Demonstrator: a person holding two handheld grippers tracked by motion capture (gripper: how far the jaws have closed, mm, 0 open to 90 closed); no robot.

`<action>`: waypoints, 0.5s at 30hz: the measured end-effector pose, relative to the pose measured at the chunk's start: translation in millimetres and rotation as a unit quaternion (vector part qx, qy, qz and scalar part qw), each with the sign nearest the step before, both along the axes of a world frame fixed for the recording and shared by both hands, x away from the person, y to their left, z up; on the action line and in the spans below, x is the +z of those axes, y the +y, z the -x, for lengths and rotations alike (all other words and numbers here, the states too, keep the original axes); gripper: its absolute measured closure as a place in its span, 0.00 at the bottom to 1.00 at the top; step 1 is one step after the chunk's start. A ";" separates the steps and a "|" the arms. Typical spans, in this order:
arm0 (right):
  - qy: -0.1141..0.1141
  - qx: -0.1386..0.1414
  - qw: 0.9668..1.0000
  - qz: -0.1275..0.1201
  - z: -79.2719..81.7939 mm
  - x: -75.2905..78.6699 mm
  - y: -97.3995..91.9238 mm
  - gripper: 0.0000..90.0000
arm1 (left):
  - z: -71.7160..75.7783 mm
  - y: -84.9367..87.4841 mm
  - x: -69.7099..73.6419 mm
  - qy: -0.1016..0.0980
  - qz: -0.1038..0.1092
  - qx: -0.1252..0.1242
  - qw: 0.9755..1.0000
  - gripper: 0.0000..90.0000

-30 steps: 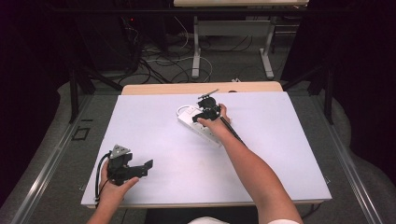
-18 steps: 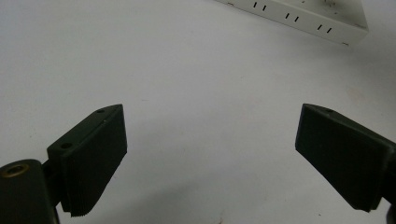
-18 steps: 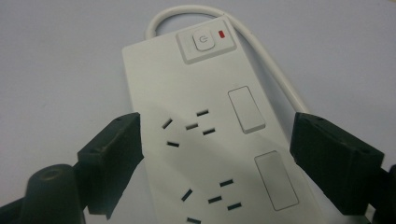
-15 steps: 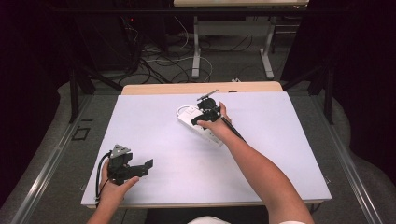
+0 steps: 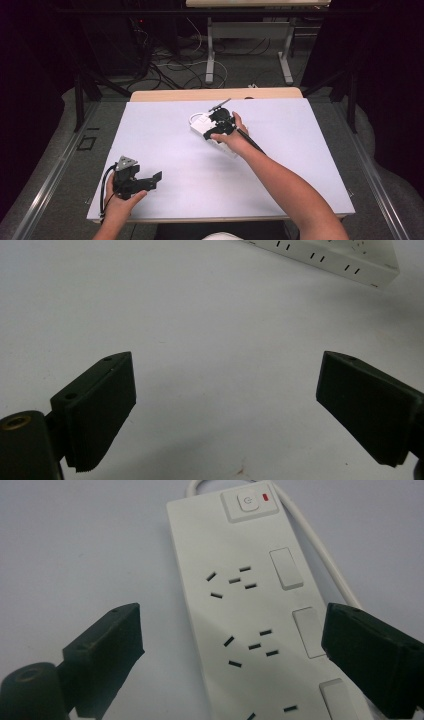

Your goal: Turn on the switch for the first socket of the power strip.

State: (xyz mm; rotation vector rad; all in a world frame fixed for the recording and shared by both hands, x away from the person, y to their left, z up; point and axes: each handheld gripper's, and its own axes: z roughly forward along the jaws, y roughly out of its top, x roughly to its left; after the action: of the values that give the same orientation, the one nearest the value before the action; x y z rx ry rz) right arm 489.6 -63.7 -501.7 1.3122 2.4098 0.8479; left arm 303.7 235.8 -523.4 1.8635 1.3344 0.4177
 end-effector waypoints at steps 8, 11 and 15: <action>0.005 0.001 1.000 0.012 7.6 4.6 -5.1 0.00 | 0.8 -0.6 -0.4 -0.004 0.002 0.002 1.000 0.10; 0.000 -0.004 1.000 0.013 9.7 5.9 -9.1 0.00 | 0.9 -1.0 0.4 0.001 -0.002 -0.002 1.000 0.10; -0.001 -0.010 1.000 0.014 12.1 8.2 -14.9 0.00 | 1.0 -2.6 0.3 -0.006 0.000 -0.001 1.000 0.10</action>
State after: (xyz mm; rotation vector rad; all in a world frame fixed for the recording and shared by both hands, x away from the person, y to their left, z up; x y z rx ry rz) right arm 477.5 -78.6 -493.5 1.3222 2.3932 0.8067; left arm 302.7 233.3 -523.1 1.8587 1.3243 0.4276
